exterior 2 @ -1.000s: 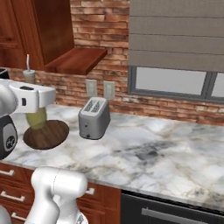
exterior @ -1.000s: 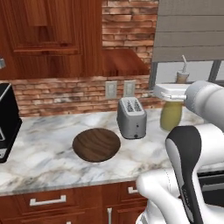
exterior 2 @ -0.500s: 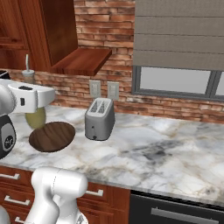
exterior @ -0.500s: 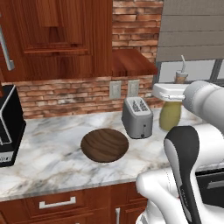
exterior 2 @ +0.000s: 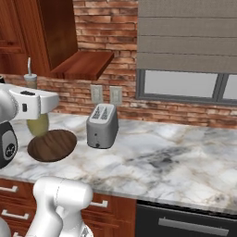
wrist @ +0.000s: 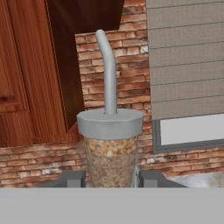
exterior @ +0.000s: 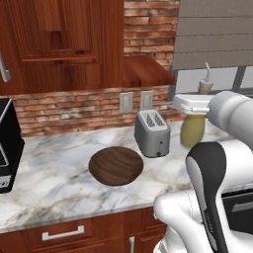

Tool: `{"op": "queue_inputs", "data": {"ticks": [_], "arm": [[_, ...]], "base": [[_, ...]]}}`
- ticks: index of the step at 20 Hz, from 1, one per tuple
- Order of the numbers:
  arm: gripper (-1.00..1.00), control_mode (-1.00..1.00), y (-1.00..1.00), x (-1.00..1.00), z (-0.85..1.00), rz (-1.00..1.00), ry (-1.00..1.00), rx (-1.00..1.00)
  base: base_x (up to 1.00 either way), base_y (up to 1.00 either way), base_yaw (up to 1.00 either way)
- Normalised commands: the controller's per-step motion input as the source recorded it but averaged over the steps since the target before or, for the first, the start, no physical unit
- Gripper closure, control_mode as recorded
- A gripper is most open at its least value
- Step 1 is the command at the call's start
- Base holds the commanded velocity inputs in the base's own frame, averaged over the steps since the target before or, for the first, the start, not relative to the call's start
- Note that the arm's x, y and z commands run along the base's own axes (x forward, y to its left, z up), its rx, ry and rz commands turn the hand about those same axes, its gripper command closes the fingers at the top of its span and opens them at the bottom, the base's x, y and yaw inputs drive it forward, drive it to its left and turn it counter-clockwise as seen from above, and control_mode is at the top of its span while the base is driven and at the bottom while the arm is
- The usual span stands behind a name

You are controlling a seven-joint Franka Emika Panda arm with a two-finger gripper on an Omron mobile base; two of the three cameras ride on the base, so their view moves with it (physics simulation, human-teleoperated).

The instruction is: Retrieve the bottle and the shaker from the cabinet and place them next to the mixing bowl on the counter. Then add garlic from the fridge to the mixing bowl.

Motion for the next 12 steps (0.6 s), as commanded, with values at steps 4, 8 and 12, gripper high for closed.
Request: {"op": "queue_inputs", "data": {"ticks": [4,8,12], "arm": [[1.00,1.00,0.00,0.00,0.00,0.00,0.00,0.00],[1.00,1.00,0.00,0.00,0.00,0.00,0.00,0.00],[1.00,1.00,0.00,0.00,0.00,0.00,0.00,0.00]], "base": [[0.12,0.10,-0.05],[0.00,0.00,0.00],[0.00,0.00,0.00]]}}
